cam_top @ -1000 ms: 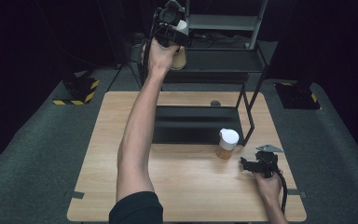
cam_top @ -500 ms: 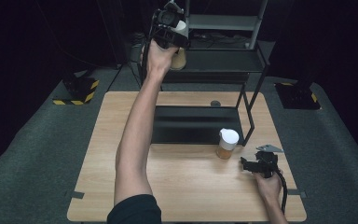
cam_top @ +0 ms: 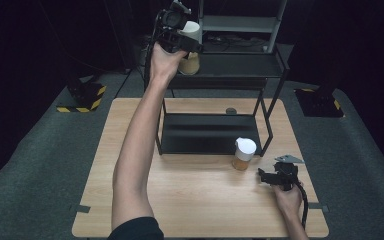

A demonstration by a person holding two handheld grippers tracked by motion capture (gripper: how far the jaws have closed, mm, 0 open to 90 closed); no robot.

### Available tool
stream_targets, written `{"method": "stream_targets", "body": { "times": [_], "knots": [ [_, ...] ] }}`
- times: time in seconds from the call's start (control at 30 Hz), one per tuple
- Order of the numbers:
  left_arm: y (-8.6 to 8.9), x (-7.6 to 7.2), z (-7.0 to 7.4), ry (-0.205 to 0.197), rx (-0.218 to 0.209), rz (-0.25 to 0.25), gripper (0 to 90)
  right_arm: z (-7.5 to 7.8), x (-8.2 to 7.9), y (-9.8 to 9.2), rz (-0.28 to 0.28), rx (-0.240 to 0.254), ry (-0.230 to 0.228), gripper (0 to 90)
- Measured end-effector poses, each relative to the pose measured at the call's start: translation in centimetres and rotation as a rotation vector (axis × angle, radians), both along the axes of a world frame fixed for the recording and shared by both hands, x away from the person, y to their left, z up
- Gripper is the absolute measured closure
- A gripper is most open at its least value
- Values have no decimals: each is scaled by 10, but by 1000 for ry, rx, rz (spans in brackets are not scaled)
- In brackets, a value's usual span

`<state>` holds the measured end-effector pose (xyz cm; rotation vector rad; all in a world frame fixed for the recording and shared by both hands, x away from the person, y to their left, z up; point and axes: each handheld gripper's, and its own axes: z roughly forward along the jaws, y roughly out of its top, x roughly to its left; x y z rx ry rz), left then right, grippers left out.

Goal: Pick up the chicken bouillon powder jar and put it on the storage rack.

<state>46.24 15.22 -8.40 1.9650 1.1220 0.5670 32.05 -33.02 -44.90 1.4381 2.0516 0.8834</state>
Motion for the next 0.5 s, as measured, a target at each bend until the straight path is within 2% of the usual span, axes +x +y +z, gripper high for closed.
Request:
{"method": "stream_targets", "body": {
  "times": [0.23, 0.3, 0.5],
  "knots": [
    [5, -12, 2, -11, -2, -12, 91, 0, 0, 0, 0, 0, 0, 74],
    [5, -16, 3, -11, 10, -13, 89, 0, 0, 0, 0, 0, 0, 74],
    [11, -25, -2, -27, 11, -7, 93, 0, 0, 0, 0, -1, 0, 74]
  ]
}}
